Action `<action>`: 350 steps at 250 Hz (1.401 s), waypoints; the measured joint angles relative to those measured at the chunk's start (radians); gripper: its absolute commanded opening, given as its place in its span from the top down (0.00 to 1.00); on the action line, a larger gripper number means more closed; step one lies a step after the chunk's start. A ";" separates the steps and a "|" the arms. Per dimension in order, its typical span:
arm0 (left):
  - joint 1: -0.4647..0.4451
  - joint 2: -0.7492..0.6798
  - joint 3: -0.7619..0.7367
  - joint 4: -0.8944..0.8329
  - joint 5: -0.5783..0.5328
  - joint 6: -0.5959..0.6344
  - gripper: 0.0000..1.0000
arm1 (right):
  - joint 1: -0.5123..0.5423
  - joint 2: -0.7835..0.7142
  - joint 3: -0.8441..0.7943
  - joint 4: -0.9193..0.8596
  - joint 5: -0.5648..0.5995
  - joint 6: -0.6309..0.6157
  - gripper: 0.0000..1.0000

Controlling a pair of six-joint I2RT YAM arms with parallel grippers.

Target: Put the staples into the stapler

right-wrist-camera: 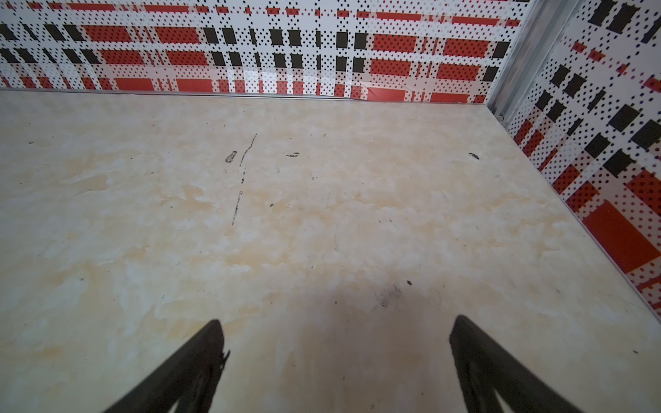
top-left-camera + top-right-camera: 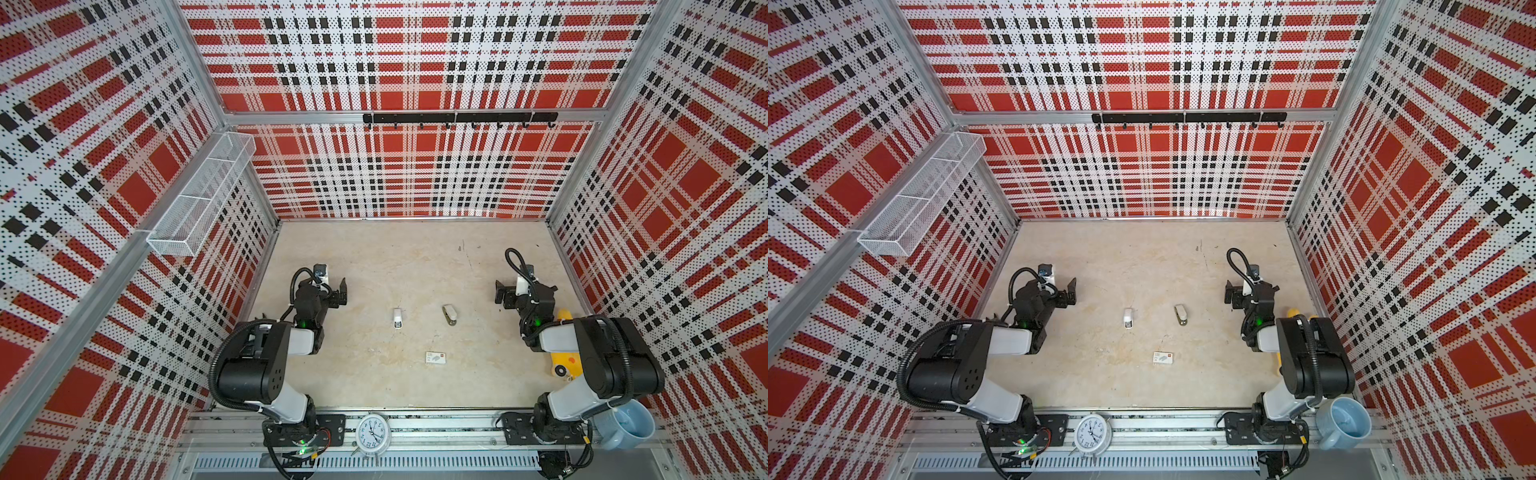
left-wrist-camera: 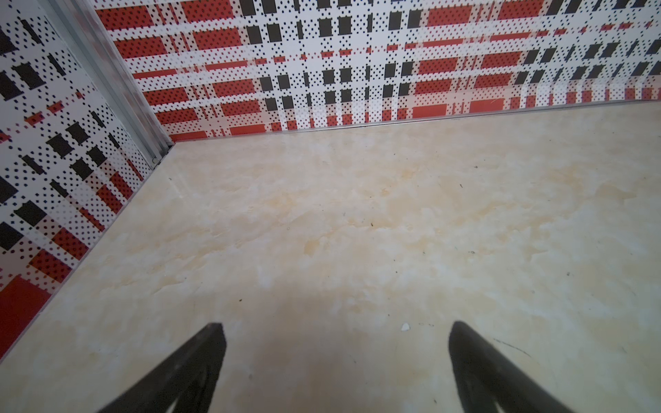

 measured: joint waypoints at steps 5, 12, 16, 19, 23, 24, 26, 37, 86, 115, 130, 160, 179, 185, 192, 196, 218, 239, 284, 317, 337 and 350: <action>0.000 0.000 0.000 0.000 0.000 0.000 0.00 | 0.000 0.000 0.000 0.000 0.000 0.000 0.00; 0.000 0.000 0.000 0.000 0.000 0.000 0.01 | 0.000 0.000 0.000 0.000 0.000 0.000 0.00; 0.000 0.000 0.000 0.000 0.000 0.000 0.01 | 0.000 0.000 0.000 0.001 0.000 0.000 0.00; 0.000 0.000 0.000 0.000 0.000 0.000 0.01 | 0.000 0.000 0.000 0.001 0.000 0.000 0.00; 0.000 0.000 0.000 0.000 0.000 0.000 0.01 | 0.000 0.000 0.000 0.001 0.000 0.000 0.00; 0.000 0.000 0.000 0.000 0.000 0.000 0.01 | 0.000 0.000 0.000 0.002 0.000 0.000 0.00; 0.000 0.000 0.000 0.000 0.000 0.000 0.01 | 0.000 0.000 0.000 0.002 0.000 0.000 0.00; 0.000 0.000 0.000 0.000 0.000 0.000 0.01 | 0.000 0.000 0.000 0.004 0.000 0.000 0.00; 0.000 0.000 0.000 0.000 0.000 0.000 0.01 | 0.000 0.000 0.000 0.013 0.000 0.000 0.00; 0.000 0.000 0.000 0.000 0.000 0.000 0.01 | 0.000 0.000 0.000 0.013 0.000 0.000 0.00; 0.000 0.000 0.000 0.000 0.004 0.000 0.01 | 0.000 0.000 0.000 0.014 0.003 0.000 0.00; -0.001 -0.014 0.000 -0.022 0.042 0.007 0.01 | 0.000 -0.011 -0.010 0.039 0.039 0.006 0.00; -0.007 -0.051 0.003 -0.058 0.072 0.020 0.01 | 0.000 -0.060 -0.013 -0.006 0.063 0.010 0.00; -0.010 -0.068 0.005 -0.074 0.084 0.025 0.01 | 0.000 -0.086 -0.012 -0.027 0.070 0.009 0.00; -0.013 -0.084 0.011 -0.090 0.098 0.032 0.01 | 0.000 -0.119 -0.008 -0.055 0.080 0.013 0.00; -0.015 -0.093 0.015 -0.103 0.104 0.035 0.01 | 0.000 -0.136 -0.005 -0.073 0.080 0.014 0.00; -0.020 -0.145 0.052 -0.180 0.147 0.052 0.01 | 0.001 -0.233 0.047 -0.203 0.105 0.053 0.00; -0.022 -0.192 0.109 -0.278 0.187 0.067 0.01 | 0.001 -0.294 0.153 -0.384 0.115 0.131 0.00; -0.061 -0.256 0.309 -0.588 0.269 0.166 0.01 | 0.000 -0.337 0.382 -0.749 -0.003 0.263 0.00; -0.161 -0.260 0.473 -0.849 0.285 0.287 0.01 | -0.004 -0.326 0.415 -0.888 -0.205 0.303 0.00; -0.242 -0.257 0.561 -0.999 0.282 0.352 0.01 | -0.004 -0.285 0.439 -0.973 -0.314 0.326 0.00; -0.298 -0.246 0.617 -1.079 0.281 0.393 0.01 | -0.003 -0.266 0.439 -1.018 -0.367 0.341 0.00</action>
